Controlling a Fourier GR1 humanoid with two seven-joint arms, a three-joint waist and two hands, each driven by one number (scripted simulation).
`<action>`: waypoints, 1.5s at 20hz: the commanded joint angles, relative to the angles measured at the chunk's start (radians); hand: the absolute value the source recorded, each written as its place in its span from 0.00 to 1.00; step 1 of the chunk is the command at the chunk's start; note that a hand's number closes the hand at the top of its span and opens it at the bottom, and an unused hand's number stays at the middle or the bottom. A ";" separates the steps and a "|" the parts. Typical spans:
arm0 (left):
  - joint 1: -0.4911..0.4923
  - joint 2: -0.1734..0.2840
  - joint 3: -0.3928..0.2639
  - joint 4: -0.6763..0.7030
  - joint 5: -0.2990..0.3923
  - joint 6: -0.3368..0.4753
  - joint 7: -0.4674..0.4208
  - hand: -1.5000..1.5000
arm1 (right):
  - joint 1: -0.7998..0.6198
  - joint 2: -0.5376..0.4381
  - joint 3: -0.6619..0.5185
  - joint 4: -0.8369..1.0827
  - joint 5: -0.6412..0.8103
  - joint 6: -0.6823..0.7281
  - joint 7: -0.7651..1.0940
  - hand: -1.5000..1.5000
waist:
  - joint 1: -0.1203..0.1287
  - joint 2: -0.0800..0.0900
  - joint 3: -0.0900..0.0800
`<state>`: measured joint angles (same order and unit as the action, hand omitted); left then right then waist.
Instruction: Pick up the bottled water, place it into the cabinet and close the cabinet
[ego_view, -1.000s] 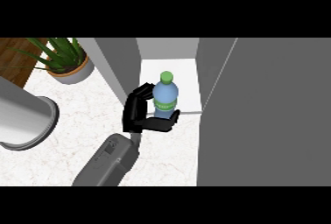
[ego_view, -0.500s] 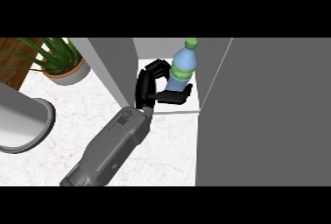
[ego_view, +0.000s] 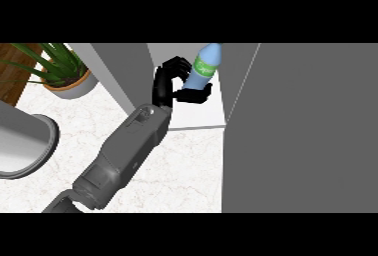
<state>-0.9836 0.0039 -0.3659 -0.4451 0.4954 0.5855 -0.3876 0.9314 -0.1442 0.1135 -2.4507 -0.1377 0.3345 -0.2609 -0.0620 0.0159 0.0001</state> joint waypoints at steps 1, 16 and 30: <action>-0.099 0.020 0.041 0.150 -0.009 0.035 0.046 1.00 | 0.031 0.002 0.002 -0.057 -0.081 0.018 0.013 0.00 | -0.016 0.005 0.000; -0.178 0.067 0.104 0.341 -0.037 0.118 -0.118 0.00 | -0.022 0.001 -0.018 -0.011 -0.075 0.050 -0.002 0.00 | -0.041 0.020 -0.001; -0.240 0.054 0.171 0.269 0.005 -0.079 -0.231 0.00 | -0.008 0.006 0.003 -0.005 -0.080 0.083 0.000 0.00 | -0.023 0.013 -0.002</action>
<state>-1.1950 0.0549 -0.2239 -0.1351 0.4779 0.5822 -0.5834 0.9120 -0.1422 0.1083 -2.4206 -0.1642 0.4146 -0.2806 -0.0990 0.0351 -0.0020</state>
